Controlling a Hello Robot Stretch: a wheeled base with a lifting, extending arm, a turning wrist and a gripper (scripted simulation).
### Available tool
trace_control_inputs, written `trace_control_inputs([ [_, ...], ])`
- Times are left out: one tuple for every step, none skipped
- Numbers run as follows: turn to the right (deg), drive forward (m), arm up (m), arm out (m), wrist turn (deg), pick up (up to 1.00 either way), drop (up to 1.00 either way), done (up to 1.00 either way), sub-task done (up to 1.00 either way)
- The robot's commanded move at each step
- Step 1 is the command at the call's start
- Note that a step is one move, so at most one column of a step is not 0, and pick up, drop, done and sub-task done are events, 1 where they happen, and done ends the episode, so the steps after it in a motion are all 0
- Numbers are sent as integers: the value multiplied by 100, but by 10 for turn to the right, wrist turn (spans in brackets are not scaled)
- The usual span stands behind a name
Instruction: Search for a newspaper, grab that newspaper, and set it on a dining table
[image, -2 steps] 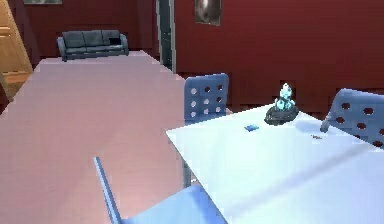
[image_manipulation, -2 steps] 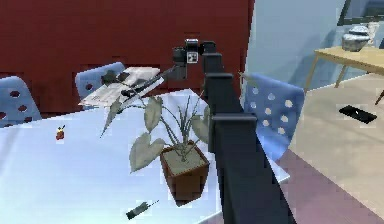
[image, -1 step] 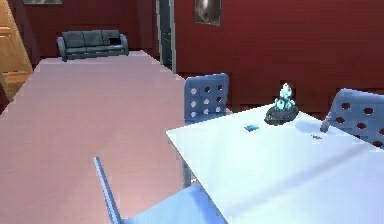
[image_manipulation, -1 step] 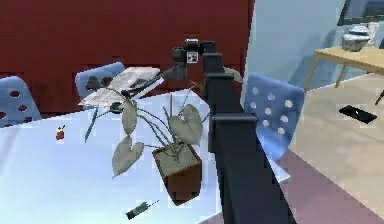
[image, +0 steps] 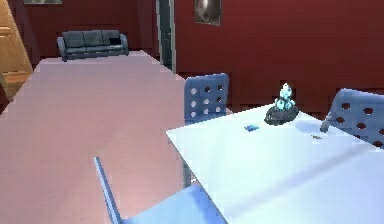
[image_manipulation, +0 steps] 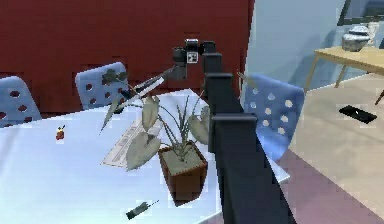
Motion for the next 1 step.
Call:
trace_control_inputs([
  [0, 0, 0, -10, 0, 0, 0, 0, 0],
])
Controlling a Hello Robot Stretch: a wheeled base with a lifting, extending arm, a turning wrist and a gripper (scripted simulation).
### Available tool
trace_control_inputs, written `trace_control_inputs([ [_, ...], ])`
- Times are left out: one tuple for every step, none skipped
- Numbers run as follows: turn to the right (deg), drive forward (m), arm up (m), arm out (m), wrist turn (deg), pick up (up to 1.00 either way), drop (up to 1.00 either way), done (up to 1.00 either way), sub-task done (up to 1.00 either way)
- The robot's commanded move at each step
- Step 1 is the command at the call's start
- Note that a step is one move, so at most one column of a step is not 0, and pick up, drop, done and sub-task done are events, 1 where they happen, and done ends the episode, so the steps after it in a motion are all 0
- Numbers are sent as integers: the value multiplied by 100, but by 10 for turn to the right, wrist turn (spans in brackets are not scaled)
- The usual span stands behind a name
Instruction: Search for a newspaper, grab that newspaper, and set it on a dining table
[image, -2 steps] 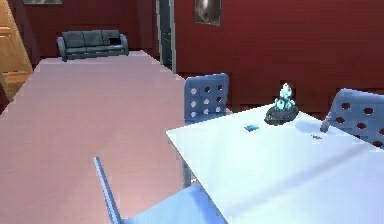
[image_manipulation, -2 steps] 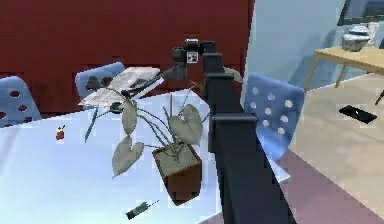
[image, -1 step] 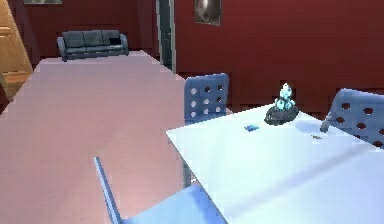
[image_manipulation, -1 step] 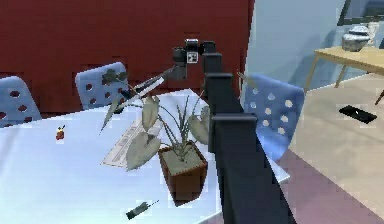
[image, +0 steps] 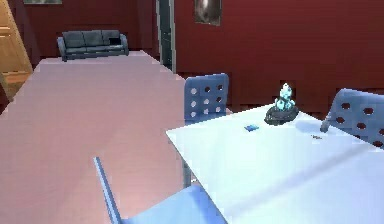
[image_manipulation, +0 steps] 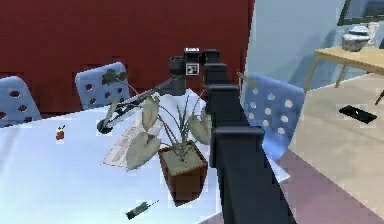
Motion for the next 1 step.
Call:
trace_control_inputs([
  [0, 0, 0, 0, 0, 0, 0, 100, 0],
])
